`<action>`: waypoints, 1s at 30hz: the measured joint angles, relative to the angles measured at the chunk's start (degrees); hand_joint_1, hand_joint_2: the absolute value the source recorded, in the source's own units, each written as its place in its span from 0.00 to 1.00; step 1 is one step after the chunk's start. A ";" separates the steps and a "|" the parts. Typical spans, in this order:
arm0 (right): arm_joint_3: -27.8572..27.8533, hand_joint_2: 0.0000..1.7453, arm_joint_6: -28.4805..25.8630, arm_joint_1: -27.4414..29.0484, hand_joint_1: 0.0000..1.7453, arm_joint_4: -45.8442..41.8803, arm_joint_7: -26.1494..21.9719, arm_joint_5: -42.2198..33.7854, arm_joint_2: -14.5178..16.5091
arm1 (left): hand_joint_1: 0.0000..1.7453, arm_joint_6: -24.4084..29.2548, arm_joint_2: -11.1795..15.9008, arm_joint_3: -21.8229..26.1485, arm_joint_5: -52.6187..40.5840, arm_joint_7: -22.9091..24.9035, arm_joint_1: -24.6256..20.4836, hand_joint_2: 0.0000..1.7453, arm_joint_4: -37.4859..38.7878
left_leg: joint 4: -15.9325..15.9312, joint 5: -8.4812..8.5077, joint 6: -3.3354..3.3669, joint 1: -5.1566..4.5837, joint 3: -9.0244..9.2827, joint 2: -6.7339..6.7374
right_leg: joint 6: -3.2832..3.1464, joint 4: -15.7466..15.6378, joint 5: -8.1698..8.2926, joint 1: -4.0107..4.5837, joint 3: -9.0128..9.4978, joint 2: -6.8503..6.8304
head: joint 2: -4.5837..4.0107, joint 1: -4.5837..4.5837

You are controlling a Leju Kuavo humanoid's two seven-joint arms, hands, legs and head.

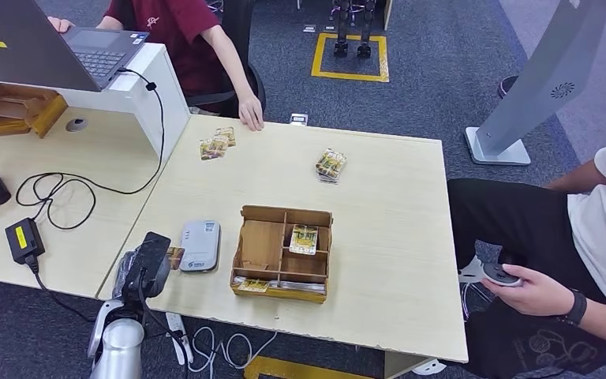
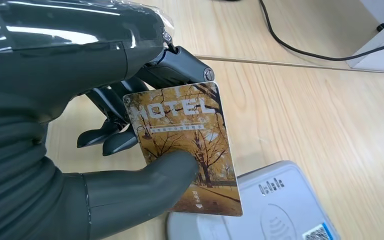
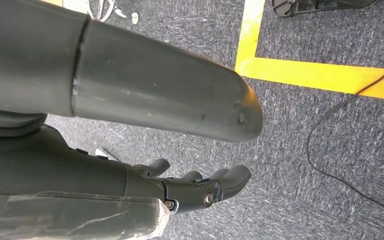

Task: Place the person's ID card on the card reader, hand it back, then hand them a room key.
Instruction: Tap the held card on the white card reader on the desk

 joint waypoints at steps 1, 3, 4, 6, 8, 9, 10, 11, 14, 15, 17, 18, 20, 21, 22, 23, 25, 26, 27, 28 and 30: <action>0.07 0.00 0.01 0.00 0.00 0.00 0.00 0.06 0.00 | 1.00 -0.10 -0.02 -0.28 0.64 -0.04 -0.05 1.00 0.00 | 0.00 0.00 0.00 0.00 0.00 0.00 | 0.00 0.00 0.00 0.00 0.00 0.00 | 0.00 0.01; 0.24 0.00 0.03 0.00 0.00 0.00 0.01 0.17 0.00 | 1.00 -0.15 -0.04 -0.94 1.66 -0.18 -0.17 1.00 -0.01 | 0.00 0.00 0.00 0.00 0.00 0.00 | 0.00 0.00 0.00 0.00 0.00 0.00 | 0.00 0.00; 0.31 0.00 0.03 0.01 0.00 0.00 0.02 0.21 0.00 | 1.00 -0.05 -0.04 -1.23 2.13 -0.22 -0.23 1.00 -0.01 | 0.00 0.00 0.00 0.00 0.00 0.00 | 0.00 0.00 0.00 0.00 0.01 0.00 | 0.00 0.01; 0.38 0.00 0.03 0.01 0.00 0.00 0.11 0.25 -0.01 | 1.00 0.21 -0.04 -1.75 2.99 -0.25 -0.33 1.00 -0.02 | 0.00 0.00 0.00 0.00 0.00 0.00 | 0.00 0.00 0.00 0.00 0.01 0.00 | 0.00 0.01; 0.40 0.00 0.03 0.01 0.00 0.00 0.20 0.26 -0.02 | 1.00 0.32 -0.04 -2.21 3.43 -0.25 -0.42 1.00 -0.02 | 0.00 0.00 0.00 0.00 0.00 0.00 | 0.00 0.00 0.00 0.00 0.01 0.00 | 0.00 0.00; 0.42 0.00 0.03 0.01 0.00 0.00 0.22 0.26 -0.02 | 1.00 0.33 -0.04 -2.37 3.51 -0.25 -0.45 1.00 -0.02 | 0.00 0.00 0.00 0.00 0.00 0.00 | 0.00 0.00 0.00 0.00 0.00 0.00 | 0.00 0.01; 0.42 0.00 0.03 0.01 0.00 0.00 0.22 0.26 -0.01 | 1.00 0.33 -0.04 -2.50 3.55 -0.25 -0.48 1.00 -0.02 | 0.00 0.00 0.00 0.00 0.00 0.00 | 0.00 0.00 0.00 0.00 0.00 0.00 | 0.00 0.00; 0.43 0.00 0.03 0.02 0.00 0.00 0.24 0.26 -0.02 | 1.00 0.33 -0.04 -2.59 3.57 -0.25 -0.50 1.00 -0.02 | 0.00 0.00 0.00 0.00 0.00 0.00 | 0.00 0.00 0.00 0.00 0.00 0.00 | 0.00 0.00; 0.44 0.00 0.03 0.02 0.00 0.00 0.32 0.31 -0.02 | 1.00 0.33 -0.02 -2.73 3.67 -0.21 -0.52 1.00 -0.02 | 0.00 0.00 0.00 0.00 0.00 0.00 | 0.00 0.00 0.00 0.00 0.00 0.00 | 0.00 0.01; 0.45 0.00 0.03 0.02 0.00 0.00 0.35 0.34 -0.02 | 1.00 0.33 -0.02 -2.76 3.70 -0.13 -0.53 1.00 -0.02 | 0.00 0.00 0.00 0.00 0.00 0.00 | 0.00 0.00 0.00 0.00 0.00 0.00 | 0.00 0.01; 0.49 0.00 0.05 0.02 0.00 0.00 0.37 0.42 -0.02 | 1.00 0.33 -0.02 -2.84 3.67 0.10 -0.54 1.00 -0.02 | 0.00 0.00 0.00 0.00 0.00 0.00 | 0.00 0.00 0.00 0.00 0.00 0.00 | 0.00 0.01; 0.51 0.00 0.07 0.02 0.00 0.00 0.36 0.47 -0.02 | 1.00 0.33 -0.02 -2.93 3.54 0.25 -0.55 1.00 -0.02 | 0.00 0.00 0.00 0.00 0.00 0.00 | 0.00 0.00 0.00 0.00 0.00 0.00 | 0.00 0.01; 0.58 0.00 0.15 0.02 0.00 0.00 0.36 0.66 -0.02 | 1.00 0.39 -0.02 -3.28 2.95 0.57 -0.61 1.00 -0.02 | 0.00 0.00 0.00 0.00 0.00 0.00 | 0.00 0.00 0.00 0.00 0.00 0.00 | 0.00 0.00; 0.63 0.00 0.17 0.02 0.00 0.00 0.36 0.78 -0.02 | 1.00 0.51 -0.02 -3.52 2.52 0.75 -0.66 1.00 -0.01 | 0.00 0.00 0.00 0.00 0.00 0.00 | 0.00 0.00 0.00 0.00 0.00 0.00 | 0.00 0.00; 0.70 0.00 0.19 0.02 0.00 0.00 0.36 0.88 -0.02 | 1.00 0.71 -0.02 -3.81 2.00 1.02 -0.72 1.00 0.04 | 0.00 0.00 0.00 0.00 0.00 0.00 | 0.00 0.00 0.00 0.00 0.00 0.00 | 0.00 0.00; 0.76 0.00 0.18 0.02 0.00 0.00 0.35 0.96 -0.02 | 1.00 0.96 -0.02 -4.09 1.47 1.27 -0.78 1.00 0.16 | 0.00 0.00 0.00 0.00 0.00 0.00 | 0.00 0.00 0.00 0.00 0.00 0.00 | 0.00 -0.01; 0.86 0.00 0.18 0.01 0.00 0.00 0.25 1.09 -0.01 | 1.00 1.52 0.00 -4.77 0.34 1.81 -0.92 1.00 0.86 | 0.00 0.00 0.00 -0.01 0.00 0.00 | 0.00 0.00 0.00 0.00 0.00 0.00 | 0.00 0.00; 0.89 0.00 0.19 0.00 0.00 0.00 0.20 1.15 -0.01 | 1.00 1.75 0.02 -5.08 -0.10 1.96 -0.98 1.00 1.33 | 0.00 0.00 0.00 -0.01 0.00 0.00 | 0.00 0.00 0.00 0.00 0.00 0.00 | 0.00 0.01; 0.91 0.00 0.19 0.00 0.00 0.00 0.17 1.20 -0.01 | 1.00 1.97 0.03 -5.39 -0.49 2.08 -1.05 1.00 1.83 | 0.00 0.00 0.00 0.00 0.00 0.00 | 0.00 0.00 0.00 0.00 0.01 0.00 | 0.00 0.01; 0.92 0.00 0.19 -0.01 0.00 0.00 0.16 1.24 -0.01 | 1.00 2.15 0.04 -5.63 -0.75 2.11 -1.11 1.00 2.25 | 0.00 0.00 0.00 0.00 0.00 0.00 | 0.00 0.00 0.00 0.00 0.00 0.00 | 0.00 0.01; 0.93 0.00 0.19 0.00 0.00 0.00 0.17 1.29 -0.01 | 1.00 2.34 0.05 -6.02 -1.01 2.13 -1.20 1.00 3.02 | 0.00 0.00 0.00 0.00 0.00 0.00 | 0.00 0.00 0.00 0.00 0.00 0.00 | 0.00 0.01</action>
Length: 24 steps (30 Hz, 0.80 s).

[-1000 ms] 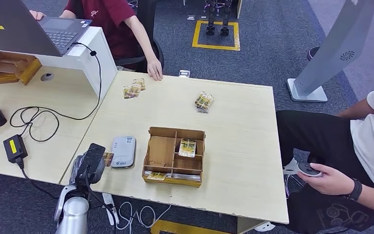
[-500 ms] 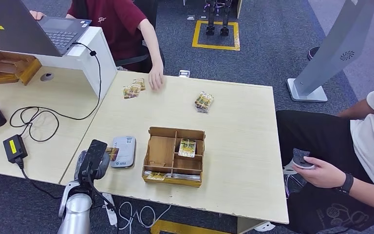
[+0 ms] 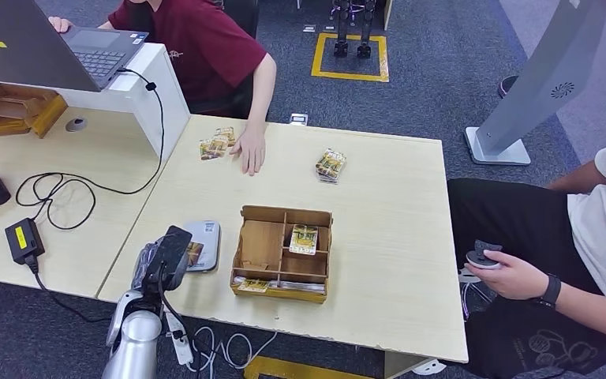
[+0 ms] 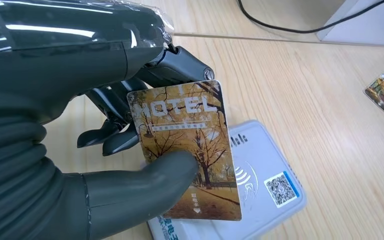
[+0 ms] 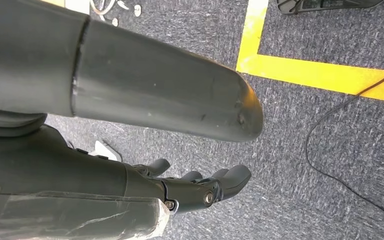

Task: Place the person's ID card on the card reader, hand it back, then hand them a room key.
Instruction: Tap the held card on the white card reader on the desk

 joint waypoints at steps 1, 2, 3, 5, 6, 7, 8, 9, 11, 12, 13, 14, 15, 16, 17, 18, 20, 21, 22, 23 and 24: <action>0.00 0.00 0.00 0.00 0.00 0.00 0.00 0.01 0.00 | 1.00 0.07 0.01 -0.18 -0.06 0.01 -0.04 1.00 0.33 | 0.00 0.00 0.00 0.00 0.00 0.00 | 0.00 0.00 0.00 0.00 0.00 0.00 | 0.00 -0.01; 0.00 0.00 0.00 0.00 0.00 0.00 0.00 0.01 0.00 | 1.00 0.12 0.01 -0.36 -0.11 0.01 -0.09 1.00 0.66 | 0.00 0.00 0.00 0.00 0.00 0.00 | 0.00 0.00 0.00 0.00 0.00 0.00 | 0.00 -0.01; 0.00 0.00 0.00 0.00 0.00 0.00 0.00 0.01 0.00 | 1.00 0.18 0.02 -0.50 -0.16 0.01 -0.14 1.00 0.97 | 0.00 0.00 0.00 0.00 0.00 0.00 | 0.00 0.00 0.00 0.00 0.00 0.00 | 0.00 -0.01; 0.01 0.00 -0.01 0.00 0.00 0.00 0.00 0.04 -0.01 | 1.00 0.31 0.02 -0.65 -0.22 0.01 -0.20 1.00 1.53 | 0.00 0.00 0.00 0.00 0.01 0.00 | 0.00 0.00 0.00 0.00 0.00 0.00 | 0.00 0.00; 0.02 0.00 -0.01 0.00 0.00 0.00 0.00 0.09 -0.01 | 1.00 0.37 0.02 -0.67 -0.25 0.01 -0.22 1.00 1.78 | 0.00 0.00 0.00 0.00 0.01 0.00 | 0.00 0.00 0.00 0.00 0.00 0.00 | 0.00 -0.01; 0.03 0.00 -0.02 0.00 0.00 0.00 0.00 0.13 -0.01 | 1.00 0.46 0.03 -0.68 -0.30 0.01 -0.23 1.00 2.03 | 0.00 0.00 0.00 0.00 0.01 0.00 | 0.00 0.00 0.00 0.00 0.00 0.00 | 0.00 0.00; 0.04 0.00 -0.02 0.00 0.00 0.00 -0.01 0.17 0.00 | 1.00 0.56 0.03 -0.68 -0.37 0.07 -0.26 1.00 2.32 | 0.00 0.00 0.00 0.00 0.01 0.00 | 0.00 0.00 0.00 0.00 0.01 0.00 | 0.00 -0.01; 0.09 0.00 -0.01 0.00 0.00 0.00 -0.03 0.22 0.01 | 1.00 0.68 0.04 -0.68 -0.52 0.16 -0.27 1.00 2.65 | 0.00 0.00 0.00 0.00 0.01 0.00 | 0.00 0.00 0.00 0.00 0.01 0.00 | 0.00 -0.01; 0.28 0.00 0.00 0.00 0.00 0.00 -0.11 0.28 0.01 | 1.00 0.99 0.07 -0.68 -0.92 0.36 -0.31 1.00 3.36 | 0.00 0.00 0.00 0.00 0.01 0.00 | 0.00 0.00 0.00 0.00 0.01 0.00 | 0.00 0.00; 0.37 0.00 -0.01 0.01 0.00 0.00 -0.15 0.32 0.01 | 1.00 1.18 0.09 -0.67 -1.15 0.40 -0.32 1.00 3.72 | 0.00 0.00 0.00 0.00 0.01 0.00 | 0.00 0.00 0.00 0.00 0.01 0.00 | 0.00 0.00; 0.44 0.00 -0.01 0.01 0.00 0.00 -0.17 0.34 0.01 | 1.00 1.36 0.10 -0.65 -1.33 0.42 -0.33 1.00 4.02 | 0.00 0.00 0.00 0.00 0.01 0.00 | 0.00 0.00 0.00 0.00 0.01 0.00 | 0.00 0.00; 0.48 0.00 -0.02 0.01 0.00 0.00 -0.17 0.38 0.01 | 1.00 1.59 0.12 -0.63 -1.52 0.42 -0.35 1.00 4.32 | 0.00 0.00 0.00 0.00 0.01 0.00 | 0.00 0.00 0.00 0.00 0.01 0.00 | 0.00 0.00; 0.52 0.00 -0.02 0.01 0.00 0.00 -0.17 0.40 0.00 | 1.00 1.78 0.14 -0.61 -1.68 0.42 -0.38 1.00 4.60 | 0.00 0.00 0.00 0.00 0.01 0.00 | 0.00 0.00 0.00 0.00 0.01 0.00 | 0.00 -0.01; 0.59 0.00 -0.02 0.01 0.00 0.00 -0.17 0.43 0.00 | 1.00 1.92 0.16 -0.59 -1.80 0.42 -0.41 1.00 4.82 | 0.00 0.00 0.00 0.00 0.01 0.00 | 0.00 0.00 0.00 0.00 0.01 0.00 | 0.00 0.00; 0.68 0.00 -0.02 0.01 0.00 0.00 -0.17 0.45 0.00 | 1.00 2.03 0.17 -0.58 -1.90 0.42 -0.46 1.00 5.05 | 0.00 0.00 0.00 0.00 0.01 0.00 | 0.00 0.00 0.00 0.00 0.01 0.00 | 0.00 -0.01; 0.76 0.00 -0.02 0.01 0.00 0.00 -0.17 0.45 -0.01 | 1.00 2.07 0.17 -0.57 -1.93 0.42 -0.51 1.00 5.21 | 0.00 0.00 0.00 0.00 0.01 0.00 | 0.00 0.00 0.00 0.00 0.01 0.00 | 0.00 -0.01; 0.87 0.00 -0.02 0.01 0.00 0.00 -0.17 0.45 0.00 | 1.00 2.11 0.17 -0.57 -2.01 0.42 -0.62 1.00 5.48 | 0.00 0.00 0.00 0.00 0.00 0.00 | 0.00 0.00 0.00 0.00 0.01 0.00 | 0.00 -0.01; 0.89 0.00 -0.02 0.01 0.00 0.00 -0.17 0.46 0.01 | 1.00 2.13 0.17 -0.57 -2.06 0.42 -0.66 1.00 5.56 | 0.00 0.00 0.00 0.00 0.00 0.00 | 0.00 0.00 0.00 0.00 0.01 0.00 | 0.00 0.00; 0.89 0.00 -0.02 0.01 0.00 0.00 -0.17 0.48 0.01 | 1.00 2.16 0.17 -0.56 -2.12 0.42 -0.73 1.00 5.67 | 0.00 0.00 0.00 0.00 0.00 0.00 | 0.00 0.00 0.00 0.00 0.01 0.00 | 0.00 0.00; 0.90 0.00 -0.02 0.01 0.00 0.00 -0.17 0.50 0.00 | 1.00 2.19 0.17 -0.56 -2.19 0.42 -0.79 1.00 5.78 | 0.00 0.00 0.00 0.00 0.00 0.00 | 0.00 0.00 0.00 0.00 0.01 0.00 | 0.00 0.00; 0.91 0.00 -0.02 0.01 0.00 0.00 -0.17 0.52 -0.01 | 1.00 2.22 0.17 -0.55 -2.26 0.42 -0.88 1.00 5.92 | 0.00 0.00 0.00 0.00 0.00 0.00 | 0.00 0.00 0.00 0.00 0.01 0.00 | 0.00 0.01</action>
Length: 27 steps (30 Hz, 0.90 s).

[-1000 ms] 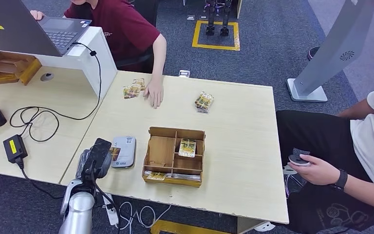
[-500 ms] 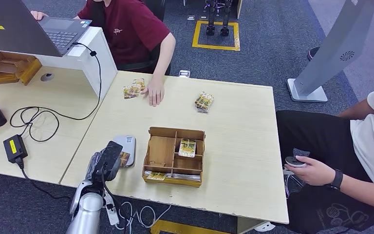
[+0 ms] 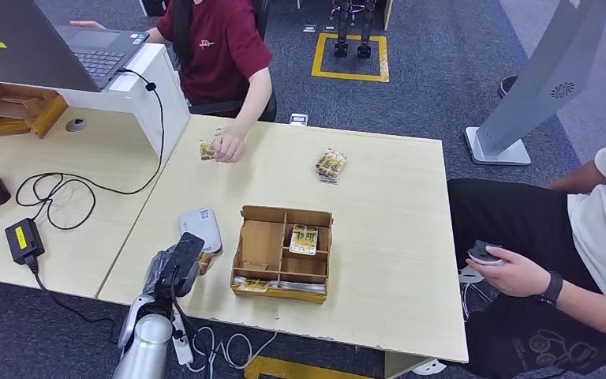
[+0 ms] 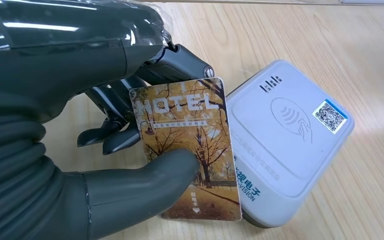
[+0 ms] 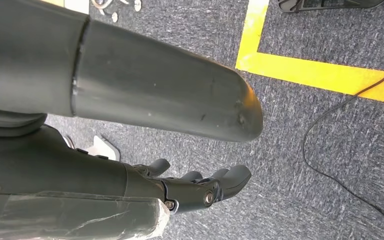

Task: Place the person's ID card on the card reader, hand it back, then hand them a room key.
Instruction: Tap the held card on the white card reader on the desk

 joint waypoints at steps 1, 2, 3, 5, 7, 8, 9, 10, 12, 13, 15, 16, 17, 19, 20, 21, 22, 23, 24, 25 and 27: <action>0.01 0.00 0.00 0.00 0.00 0.00 0.00 0.01 0.00 | 1.00 0.03 -0.01 0.01 -0.08 -0.02 -0.09 1.00 0.17 | 0.00 0.00 0.00 0.00 0.00 0.00 | 0.00 0.00 0.00 0.00 0.00 0.00 | 0.00 0.00; 0.01 0.00 -0.01 0.00 0.00 0.00 0.01 0.02 0.00 | 1.00 0.03 -0.02 0.02 -0.16 -0.09 -0.16 1.00 0.31 | 0.00 0.00 0.00 0.00 0.00 0.00 | 0.00 0.00 0.00 0.00 0.00 0.00 | 0.00 0.00; 0.01 0.00 -0.01 0.00 0.00 0.00 0.02 0.02 0.01 | 1.00 -0.03 -0.06 0.02 -0.20 -0.24 -0.22 1.00 0.42 | 0.00 0.00 0.00 0.00 0.01 0.00 | 0.00 0.00 0.00 0.00 0.00 0.00 | 0.00 -0.01; 0.01 0.00 -0.02 0.01 0.00 0.00 0.12 0.02 0.01 | 1.00 -0.46 -0.17 -0.06 -0.03 -0.73 -0.26 1.00 0.47 | 0.00 0.00 0.00 0.00 0.01 0.00 | 0.00 0.00 0.00 0.00 0.01 0.00 | 0.00 -0.01; 0.01 0.00 -0.02 0.01 0.00 0.00 0.20 0.02 0.00 | 1.00 -1.33 -0.25 -0.30 0.65 -1.16 -0.29 1.00 0.45 | 0.00 0.01 0.00 0.00 0.01 0.00 | 0.00 0.00 0.00 0.00 0.01 0.00 | 0.00 -0.01; 0.01 0.00 -0.02 0.01 0.00 0.00 0.20 0.02 -0.01 | 1.00 -1.76 -0.27 -0.45 1.06 -1.31 -0.31 1.00 0.41 | 0.00 0.01 0.00 0.00 0.01 0.00 | 0.00 0.00 0.00 0.00 0.01 0.00 | 0.00 -0.01; 0.01 0.00 -0.02 0.02 0.00 0.00 0.20 0.02 -0.01 | 1.00 -2.16 -0.28 -0.66 1.47 -1.41 -0.33 1.00 0.32 | 0.00 0.01 0.00 0.00 0.01 0.00 | 0.00 0.00 0.01 0.00 0.01 0.00 | 0.00 -0.01; 0.01 0.00 -0.02 0.02 0.00 0.00 0.21 0.02 -0.01 | 1.00 -2.49 -0.30 -0.91 1.94 -1.50 -0.35 1.00 0.14 | 0.00 0.01 0.00 0.00 0.01 0.00 | 0.00 0.00 0.01 0.00 0.01 0.00 | 0.00 -0.01; 0.01 0.00 -0.02 0.03 0.00 0.00 0.22 0.02 -0.01 | 1.00 -3.09 -0.31 -1.54 3.04 -1.68 -0.35 1.00 -0.51 | 0.00 0.01 0.00 0.00 0.00 0.00 | 0.00 0.01 0.01 0.00 0.01 0.00 | 0.00 -0.01; 0.01 0.00 -0.02 0.03 0.00 0.00 0.22 0.02 -0.01 | 1.00 -3.28 -0.31 -1.85 3.53 -1.74 -0.34 1.00 -0.91 | 0.00 0.01 0.00 0.00 0.00 0.00 | 0.00 0.01 0.01 0.00 0.01 0.00 | 0.00 -0.02; 0.01 0.00 -0.02 0.04 0.00 0.00 0.22 0.02 -0.01 | 1.00 -3.55 -0.31 -2.36 4.07 -1.79 -0.33 1.00 -1.60 | 0.00 0.01 0.00 0.00 -0.01 0.00 | 0.00 0.00 0.00 0.00 0.01 0.00 | 0.00 -0.02; 0.01 0.00 -0.02 0.03 0.00 0.00 0.22 0.02 -0.01 | 1.00 -3.63 -0.31 -2.57 4.26 -1.80 -0.33 1.00 -1.86 | 0.00 0.00 0.00 0.00 -0.01 0.00 | 0.00 0.00 0.00 0.00 0.01 0.00 | 0.00 -0.02; 0.01 0.00 -0.03 0.04 0.00 0.00 0.26 0.02 -0.01 | 1.00 -3.74 -0.30 -2.78 4.62 -1.87 -0.30 1.00 -2.14 | 0.00 0.00 0.00 0.00 -0.01 0.00 | 0.00 0.00 0.00 0.00 0.00 0.00 | 0.00 -0.02; 0.01 0.00 -0.07 0.04 0.00 0.00 0.35 0.01 -0.01 | 1.00 -4.07 -0.28 -3.36 6.21 -2.11 -0.15 1.00 -3.12 | 0.00 0.00 0.00 0.00 -0.01 0.00 | 0.00 0.00 0.00 0.00 0.00 0.00 | 0.00 -0.02; 0.01 0.00 -0.08 0.05 0.00 0.00 0.40 0.00 -0.01 | 1.00 -4.29 -0.27 -3.79 7.41 -2.21 -0.04 1.00 -3.92 | 0.00 0.00 0.00 0.00 -0.02 0.00 | 0.00 0.00 0.00 0.00 0.00 0.00 | 0.00 -0.02; 0.01 0.00 -0.09 0.05 0.00 0.00 0.43 -0.01 -0.02 | 1.00 -4.53 -0.25 -4.28 8.57 -2.22 0.05 1.00 -4.85 | 0.00 0.00 0.00 0.00 -0.02 -0.01 | 0.00 0.00 0.00 0.00 0.00 0.00 | 0.00 -0.02; 0.01 0.00 -0.09 0.05 0.00 0.00 0.45 -0.01 -0.02 | 1.00 -4.69 -0.22 -4.73 9.43 -2.17 0.11 1.00 -5.62 | 0.00 0.00 0.00 0.00 -0.02 -0.01 | 0.00 0.00 0.00 0.00 0.00 -0.01 | 0.00 -0.02; 0.01 0.00 -0.09 0.05 0.00 0.00 0.46 -0.01 -0.03 | 1.00 -4.80 -0.20 -5.03 9.98 -2.13 0.15 1.00 -6.18 | 0.00 0.00 0.00 0.00 -0.02 -0.01 | 0.00 0.00 0.00 0.00 0.00 -0.01 | 0.00 -0.02; 0.01 0.00 -0.09 0.05 0.00 0.00 0.46 -0.01 -0.03 | 1.00 -4.87 -0.18 -5.20 10.18 -2.08 0.17 1.00 -6.46 | 0.00 0.00 0.00 0.00 -0.02 -0.01 | 0.00 0.00 0.00 0.00 0.00 -0.01 | 0.00 -0.02; 0.01 0.00 -0.09 0.05 0.00 0.00 0.46 -0.01 -0.03 | 1.00 -4.88 -0.17 -5.25 10.20 -2.08 0.18 1.00 -6.50 | 0.00 0.00 0.00 0.00 -0.02 -0.01 | 0.00 0.00 0.00 0.00 0.00 -0.01 | 0.00 -0.02; 0.01 0.00 -0.09 0.05 0.00 0.00 0.46 -0.01 -0.03 | 1.00 -4.88 -0.17 -5.25 10.22 -2.07 0.18 1.00 -6.53 | 0.00 0.00 0.00 0.00 -0.02 -0.01 | 0.00 0.00 0.00 0.00 0.00 -0.01 | 0.00 -0.02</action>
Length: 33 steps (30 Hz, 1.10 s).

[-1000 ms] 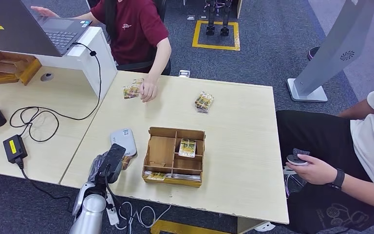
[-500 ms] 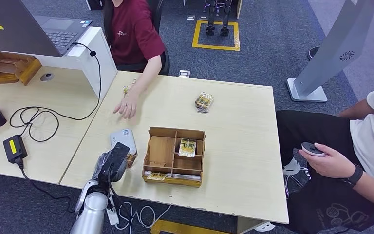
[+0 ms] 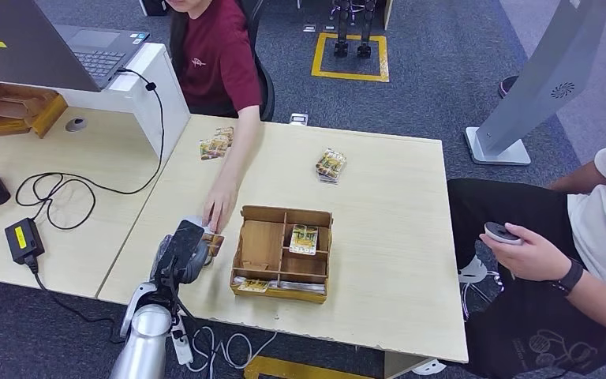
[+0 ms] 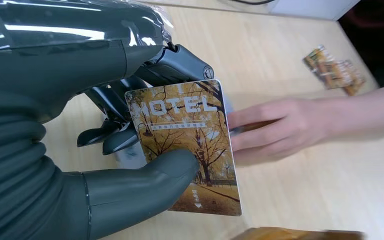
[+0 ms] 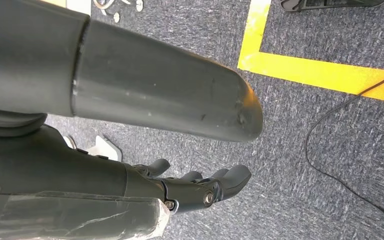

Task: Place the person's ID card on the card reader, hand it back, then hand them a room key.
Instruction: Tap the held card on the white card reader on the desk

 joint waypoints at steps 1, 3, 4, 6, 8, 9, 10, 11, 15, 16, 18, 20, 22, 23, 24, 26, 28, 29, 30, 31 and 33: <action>0.00 0.00 0.00 0.00 0.00 0.00 0.00 0.00 0.00 | 1.00 0.00 0.00 -0.02 0.02 0.01 0.00 1.00 -0.04 | 0.00 0.00 0.00 0.00 0.00 0.00 | 0.00 0.00 0.00 0.00 0.00 0.00 | 0.00 0.00; 0.00 0.00 0.00 0.01 0.00 0.00 0.01 0.02 0.00 | 1.00 -0.04 0.03 -0.57 0.26 0.39 0.06 1.00 -1.09 | 0.00 0.00 0.00 0.00 0.00 0.00 | 0.00 0.00 0.00 0.00 0.00 0.00 | 0.00 0.00; 0.00 0.00 0.02 0.01 0.00 0.00 0.01 0.11 0.00 | 1.00 0.13 0.10 -1.14 0.11 1.03 0.03 1.00 -1.79 | 0.00 0.00 0.00 0.00 0.01 0.01 | 0.00 0.00 0.00 0.00 0.00 0.01 | 0.00 0.01; 0.09 0.00 0.08 0.01 0.00 0.00 0.00 0.32 0.00 | 1.00 1.32 0.34 -2.06 -1.41 3.02 -0.44 1.00 -2.72 | 0.00 0.00 0.00 0.00 0.01 0.00 | 0.00 0.00 0.00 0.00 0.00 0.01 | 0.00 0.01; 0.31 0.00 0.13 0.00 0.00 0.00 0.01 0.44 0.00 | 1.00 2.72 0.69 -2.16 -4.29 4.73 -1.85 1.00 -2.52 | 0.00 0.00 0.00 0.00 0.01 0.00 | 0.00 0.00 0.00 0.00 -0.01 0.01 | 0.00 0.00; 0.42 0.00 0.14 -0.01 0.00 0.00 0.03 0.45 0.00 | 1.00 3.02 0.83 -1.98 -5.41 5.15 -2.63 1.00 -2.27 | 0.01 0.00 0.00 0.00 0.01 -0.01 | 0.00 0.00 0.00 0.00 0.00 0.00 | 0.00 0.00; 0.53 0.00 0.15 0.00 0.00 0.00 0.05 0.46 0.00 | 1.00 3.15 0.93 -1.68 -6.27 5.43 -3.25 1.00 -1.95 | 0.01 0.00 0.00 0.00 0.01 0.00 | 0.00 0.00 0.00 0.00 0.00 0.01 | 0.00 0.01; 0.69 0.00 0.19 0.00 0.00 0.00 0.08 0.45 -0.01 | 1.00 3.26 0.99 -1.28 -6.62 5.58 -3.72 1.00 -1.60 | 0.01 0.00 0.00 0.00 0.01 0.00 | 0.00 0.00 0.00 0.00 0.00 0.01 | 0.00 0.01; 1.51 0.00 0.33 0.00 0.00 0.01 0.07 0.46 -0.05 | 1.00 3.58 0.74 1.29 -7.86 6.21 -5.13 1.00 -0.66 | 0.01 0.00 0.00 0.00 0.01 0.01 | 0.00 0.01 0.00 0.00 -0.01 0.02 | 0.00 0.00; 1.61 0.00 0.33 0.00 0.00 0.01 0.03 0.46 -0.07 | 1.00 3.41 0.53 1.99 -8.30 6.30 -5.33 1.00 -0.64 | 0.01 0.00 0.00 0.00 0.01 0.00 | 0.00 0.00 0.00 0.00 -0.01 0.01 | 0.00 0.00; 1.77 0.00 0.33 0.00 0.00 0.02 -0.07 0.46 -0.10 | 1.00 2.73 0.02 3.38 -9.18 6.35 -5.64 1.00 -0.64 | 0.01 0.00 0.00 0.00 0.00 0.00 | 0.00 0.00 0.00 0.00 -0.01 0.01 | 0.00 0.01; 1.87 0.00 0.33 0.00 0.00 0.03 -0.19 0.46 -0.13 | 1.00 2.03 -0.44 4.80 -10.07 6.36 -5.98 1.00 -0.64 | 0.01 0.00 0.00 0.00 0.00 0.01 | 0.00 0.00 0.00 0.00 -0.01 0.02 | 0.00 0.01; 1.92 0.00 0.34 0.01 0.00 0.04 -0.24 0.46 -0.15 | 1.00 1.72 -0.74 6.16 -10.70 6.37 -6.39 1.00 -0.63 | 0.01 0.00 0.00 0.00 0.00 0.01 | 0.00 0.00 0.00 0.00 -0.01 0.02 | 0.00 0.00; 1.96 0.00 0.35 0.01 0.00 0.06 -0.25 0.46 -0.16 | 1.00 1.66 -0.82 6.82 -10.86 6.38 -6.60 1.00 -0.60 | 0.01 0.00 0.00 0.00 0.00 0.01 | 0.00 0.00 0.00 0.00 -0.01 0.02 | 0.00 0.00; 2.01 0.00 0.35 0.01 0.00 0.07 -0.25 0.46 -0.16 | 1.00 1.63 -0.90 7.45 -11.01 6.38 -6.79 1.00 -0.57 | 0.01 0.00 0.00 0.00 0.00 0.01 | 0.00 0.00 0.00 0.00 -0.01 0.01 | 0.00 0.00; 2.13 0.00 0.36 0.01 0.00 0.09 -0.26 0.46 -0.17 | 1.00 1.54 -1.02 8.65 -11.25 6.44 -7.07 1.00 -0.40 | 0.01 0.00 0.00 0.00 0.00 0.01 | 0.00 0.00 0.00 0.00 -0.01 0.01 | 0.00 0.00; 2.30 0.00 0.37 0.01 0.00 0.10 -0.25 0.46 -0.19 | 1.00 1.29 -1.15 9.83 -11.75 6.50 -7.30 1.00 -0.11 | 0.01 0.00 0.00 0.00 0.01 0.01 | 0.00 0.00 0.00 0.00 -0.01 0.02 | 0.00 0.00; 2.40 0.00 0.37 0.01 0.00 0.11 -0.24 0.46 -0.19 | 1.00 1.16 -1.24 10.40 -12.06 6.51 -7.39 1.00 0.05 | 0.01 0.00 0.00 0.00 0.01 0.01 | 0.00 0.00 0.00 0.00 -0.01 0.02 | 0.00 0.00; 2.50 0.00 0.37 0.00 0.00 0.11 -0.23 0.46 -0.20 | 1.00 1.06 -1.33 10.84 -12.38 6.48 -7.44 1.00 0.19 | 0.01 0.00 0.00 0.00 0.01 0.01 | 0.00 0.00 0.00 0.00 -0.01 0.02 | 0.00 0.00; 2.59 0.00 0.37 0.00 0.00 0.11 -0.23 0.46 -0.21 | 1.00 1.00 -1.42 11.19 -12.65 6.43 -7.45 1.00 0.32 | 0.01 0.00 0.00 0.00 0.00 0.01 | 0.00 0.00 0.00 0.00 -0.01 0.01 | 0.00 0.00; 2.76 0.00 0.37 0.00 0.00 0.11 -0.23 0.46 -0.22 | 1.00 0.80 -1.62 11.75 -13.12 6.29 -7.47 1.00 0.61 | 0.01 0.00 0.00 0.00 0.00 0.00 | 0.00 0.00 0.00 0.00 -0.01 0.01 | 0.00 0.00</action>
